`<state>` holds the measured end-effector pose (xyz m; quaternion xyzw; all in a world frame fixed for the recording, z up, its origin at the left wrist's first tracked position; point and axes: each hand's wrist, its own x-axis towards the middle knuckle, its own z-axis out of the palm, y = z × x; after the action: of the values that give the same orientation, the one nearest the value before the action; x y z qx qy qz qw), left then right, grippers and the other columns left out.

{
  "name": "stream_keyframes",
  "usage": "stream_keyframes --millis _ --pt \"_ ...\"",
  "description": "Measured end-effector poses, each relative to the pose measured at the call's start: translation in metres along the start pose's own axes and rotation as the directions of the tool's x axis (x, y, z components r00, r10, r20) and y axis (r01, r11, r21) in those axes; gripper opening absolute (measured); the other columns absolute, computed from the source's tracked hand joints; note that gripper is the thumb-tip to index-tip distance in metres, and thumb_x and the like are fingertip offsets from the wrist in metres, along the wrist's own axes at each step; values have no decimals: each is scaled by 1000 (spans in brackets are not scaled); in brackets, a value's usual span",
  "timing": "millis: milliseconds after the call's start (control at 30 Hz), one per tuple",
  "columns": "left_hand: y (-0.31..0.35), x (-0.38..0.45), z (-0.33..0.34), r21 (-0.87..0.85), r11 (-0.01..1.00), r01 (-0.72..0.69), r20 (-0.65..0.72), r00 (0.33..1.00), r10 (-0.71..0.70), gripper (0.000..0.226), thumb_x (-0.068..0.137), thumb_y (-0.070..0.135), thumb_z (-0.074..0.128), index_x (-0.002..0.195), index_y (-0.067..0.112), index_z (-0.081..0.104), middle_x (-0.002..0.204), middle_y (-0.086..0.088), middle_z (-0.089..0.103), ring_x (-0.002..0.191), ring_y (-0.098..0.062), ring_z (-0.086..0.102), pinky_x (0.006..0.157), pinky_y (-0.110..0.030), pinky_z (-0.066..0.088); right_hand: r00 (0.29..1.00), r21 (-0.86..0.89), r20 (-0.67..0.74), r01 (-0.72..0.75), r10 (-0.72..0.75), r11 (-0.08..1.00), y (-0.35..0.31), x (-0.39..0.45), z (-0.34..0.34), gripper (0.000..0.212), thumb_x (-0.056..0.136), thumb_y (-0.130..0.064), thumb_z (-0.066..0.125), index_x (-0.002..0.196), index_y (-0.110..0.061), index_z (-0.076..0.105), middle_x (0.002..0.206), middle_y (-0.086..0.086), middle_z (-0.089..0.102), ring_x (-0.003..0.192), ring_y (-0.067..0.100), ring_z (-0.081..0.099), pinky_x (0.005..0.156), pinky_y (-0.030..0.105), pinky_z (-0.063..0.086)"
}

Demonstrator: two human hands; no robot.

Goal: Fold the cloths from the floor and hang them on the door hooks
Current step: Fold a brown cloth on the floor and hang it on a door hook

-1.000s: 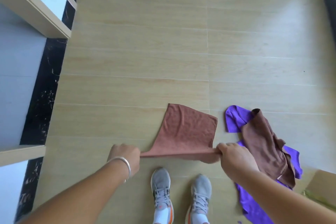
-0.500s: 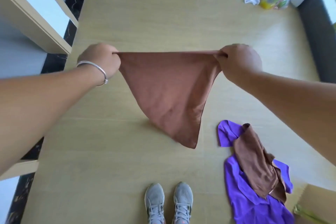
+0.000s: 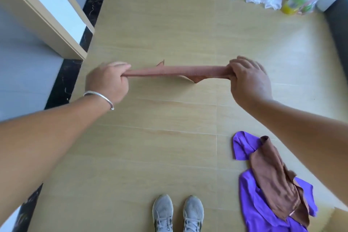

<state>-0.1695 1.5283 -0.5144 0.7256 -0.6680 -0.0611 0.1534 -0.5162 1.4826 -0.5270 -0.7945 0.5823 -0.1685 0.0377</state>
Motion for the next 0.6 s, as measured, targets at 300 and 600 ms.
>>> stream_keyframes --millis 300,600 --pt "-67 -155 183 215 954 -209 640 768 24 44 84 2 43 122 17 59 132 3 55 129 -15 42 96 -35 40 827 -137 561 53 33 989 43 -185 167 32 98 -29 45 125 -20 61 135 -4 57 138 24 36 110 39 25" --pt "-95 -284 297 212 962 -171 831 549 -85 26 94 24 45 110 30 65 113 9 61 108 -16 56 82 -29 46 596 -156 796 26 110 987 50 -329 260 30 99 -34 42 122 -28 60 133 -10 57 139 18 33 111 32 21"
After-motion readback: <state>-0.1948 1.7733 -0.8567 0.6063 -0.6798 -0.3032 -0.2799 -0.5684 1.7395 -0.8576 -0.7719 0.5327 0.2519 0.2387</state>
